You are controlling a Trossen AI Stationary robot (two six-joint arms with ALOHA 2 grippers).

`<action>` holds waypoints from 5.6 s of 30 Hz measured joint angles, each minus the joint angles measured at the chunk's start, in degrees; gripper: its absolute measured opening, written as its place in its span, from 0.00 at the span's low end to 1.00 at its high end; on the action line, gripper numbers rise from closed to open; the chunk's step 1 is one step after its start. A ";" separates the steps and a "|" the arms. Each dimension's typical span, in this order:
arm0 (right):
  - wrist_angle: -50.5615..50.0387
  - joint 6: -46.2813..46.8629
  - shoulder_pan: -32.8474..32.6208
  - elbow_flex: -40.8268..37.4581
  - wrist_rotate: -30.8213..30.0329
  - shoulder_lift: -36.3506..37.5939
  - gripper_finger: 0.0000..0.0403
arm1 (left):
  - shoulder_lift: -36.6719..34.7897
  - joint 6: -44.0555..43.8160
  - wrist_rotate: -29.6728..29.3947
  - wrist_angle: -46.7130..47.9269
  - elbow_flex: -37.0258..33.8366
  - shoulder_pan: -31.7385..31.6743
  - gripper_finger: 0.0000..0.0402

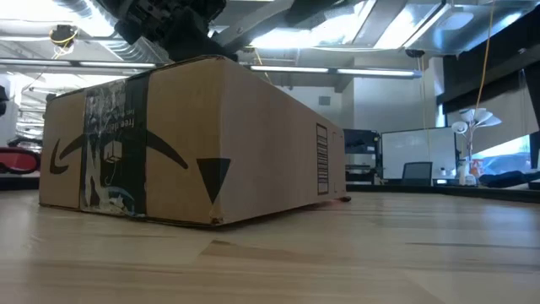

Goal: Unpack boxes
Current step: Open the cardboard box using the gray cutter

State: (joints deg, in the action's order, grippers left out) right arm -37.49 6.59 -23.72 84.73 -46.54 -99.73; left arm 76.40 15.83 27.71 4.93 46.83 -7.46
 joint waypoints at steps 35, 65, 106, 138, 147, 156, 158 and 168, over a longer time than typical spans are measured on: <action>2.26 8.56 0.09 -0.09 1.10 4.78 0.50 | -4.87 0.84 -9.58 -19.17 -0.02 1.22 0.15; 38.55 -14.68 8.03 -0.09 20.84 6.59 0.50 | -12.56 1.56 -11.99 -25.70 -0.02 4.76 0.15; 43.73 -20.07 8.76 -0.09 18.58 4.21 0.31 | -9.78 7.39 -27.85 -26.26 0.00 12.04 0.16; 40.63 -18.63 8.76 -0.09 17.79 4.21 0.31 | -7.67 9.20 -31.37 -27.08 0.00 12.37 0.16; 40.82 -18.43 8.76 -0.09 17.81 4.21 0.31 | -7.71 8.78 -31.52 -24.74 0.00 12.37 0.16; 40.80 -18.42 8.76 -0.09 18.23 4.21 0.30 | -7.71 8.69 -31.55 -24.81 0.00 12.37 0.16; 40.72 -18.42 8.76 -0.09 18.27 4.21 0.28 | -7.71 8.66 -31.55 -24.79 0.00 12.37 0.16; 39.52 -18.78 8.76 -0.07 19.56 4.21 0.17 | -7.65 8.40 -31.35 -24.59 -0.02 12.37 0.16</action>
State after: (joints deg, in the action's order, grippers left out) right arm 2.03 -12.19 -14.96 84.66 -26.98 -95.53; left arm 68.75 24.23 -3.64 -19.66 46.81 4.91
